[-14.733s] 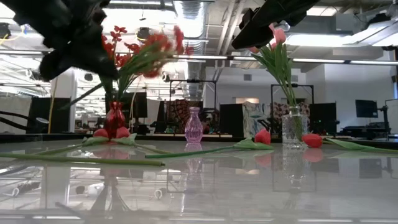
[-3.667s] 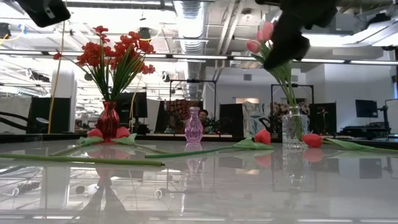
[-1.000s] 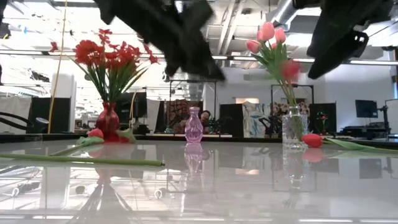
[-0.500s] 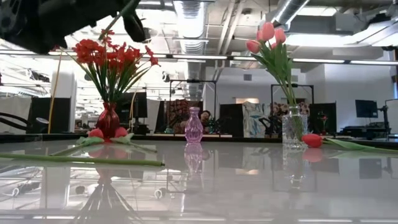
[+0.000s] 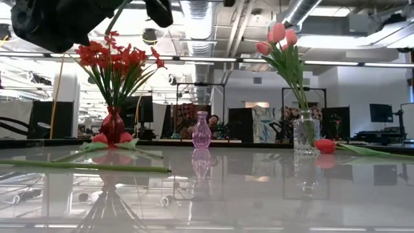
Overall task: Sort flowers into vase by color
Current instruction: Put the top middle red tulip into the purple vase, then put the top right red tulip into the purple vase
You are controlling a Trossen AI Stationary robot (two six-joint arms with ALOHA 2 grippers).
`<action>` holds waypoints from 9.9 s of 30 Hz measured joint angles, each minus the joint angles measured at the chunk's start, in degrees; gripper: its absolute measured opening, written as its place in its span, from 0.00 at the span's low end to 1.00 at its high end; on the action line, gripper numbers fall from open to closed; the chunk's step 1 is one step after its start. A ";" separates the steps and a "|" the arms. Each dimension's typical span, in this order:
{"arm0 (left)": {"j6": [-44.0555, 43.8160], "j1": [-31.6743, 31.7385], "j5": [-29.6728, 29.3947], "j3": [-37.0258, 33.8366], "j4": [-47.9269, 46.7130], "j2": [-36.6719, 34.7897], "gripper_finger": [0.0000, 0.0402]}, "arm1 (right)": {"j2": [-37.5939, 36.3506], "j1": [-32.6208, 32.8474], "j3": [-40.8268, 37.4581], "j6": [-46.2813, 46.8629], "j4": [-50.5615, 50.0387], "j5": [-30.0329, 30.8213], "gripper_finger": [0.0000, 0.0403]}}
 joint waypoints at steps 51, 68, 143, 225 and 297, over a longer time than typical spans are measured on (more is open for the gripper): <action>3.17 3.41 -0.24 0.03 -11.14 -1.43 0.36 | -1.61 -3.68 0.38 -4.48 1.70 3.54 0.06; 1.75 -5.58 -39.76 0.03 -76.92 -19.07 0.44 | -4.59 -17.37 4.26 0.01 -17.50 19.81 0.07; 5.45 -9.16 -53.21 0.04 -87.13 -32.02 0.44 | 5.82 -42.70 12.48 9.73 -27.43 4.78 0.08; 11.24 -2.59 -30.33 0.04 -89.37 -32.02 0.44 | -11.66 -21.87 12.44 -4.35 -40.72 -18.24 0.55; 14.16 2.91 -27.05 0.04 -82.96 -32.00 0.44 | -23.86 -29.92 -30.49 42.23 -85.03 -10.84 0.37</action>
